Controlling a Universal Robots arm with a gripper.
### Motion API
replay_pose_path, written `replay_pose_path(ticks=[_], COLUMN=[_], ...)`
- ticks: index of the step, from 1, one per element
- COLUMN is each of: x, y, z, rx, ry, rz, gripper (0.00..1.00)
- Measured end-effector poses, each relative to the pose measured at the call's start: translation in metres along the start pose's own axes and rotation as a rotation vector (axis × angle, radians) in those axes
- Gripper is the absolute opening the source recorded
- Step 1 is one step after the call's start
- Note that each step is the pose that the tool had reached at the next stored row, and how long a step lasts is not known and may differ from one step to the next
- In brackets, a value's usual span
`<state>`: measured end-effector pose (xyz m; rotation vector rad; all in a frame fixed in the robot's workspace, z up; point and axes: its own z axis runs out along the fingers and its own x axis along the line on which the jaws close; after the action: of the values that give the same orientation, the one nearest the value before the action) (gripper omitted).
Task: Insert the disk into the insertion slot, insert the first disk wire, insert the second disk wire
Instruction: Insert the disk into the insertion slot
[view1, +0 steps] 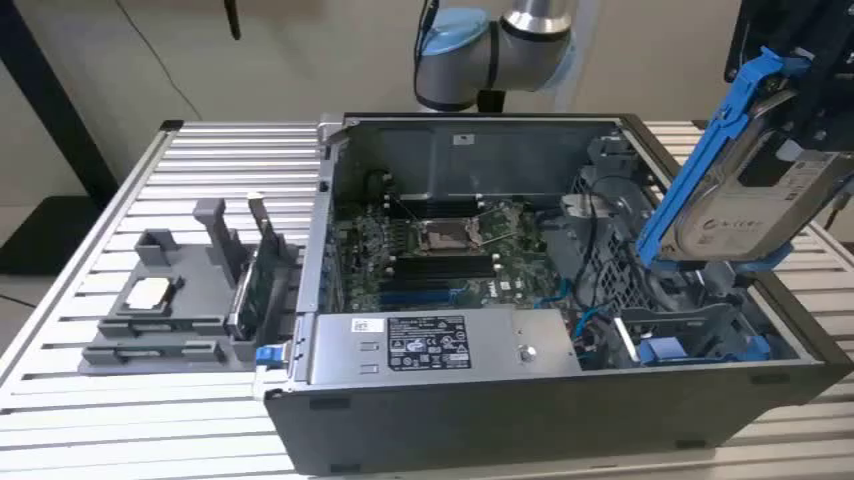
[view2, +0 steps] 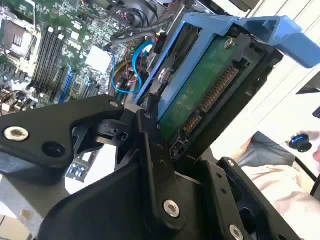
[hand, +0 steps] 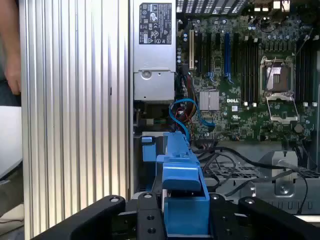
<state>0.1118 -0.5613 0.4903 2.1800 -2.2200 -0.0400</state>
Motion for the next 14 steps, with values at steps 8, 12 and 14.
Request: replay_pose_path(ticks=[8, 12, 14], x=[0.0, 0.0, 0.0], y=[-0.0001, -0.0001, -0.0001], z=[0.0009, 0.0017, 0.0017], rx=[0.0, 0.0, 0.0], ry=[-0.0001, 0.0, 0.0], rz=[0.0, 0.0, 0.0], gripper=[0.33, 0.33, 0.33])
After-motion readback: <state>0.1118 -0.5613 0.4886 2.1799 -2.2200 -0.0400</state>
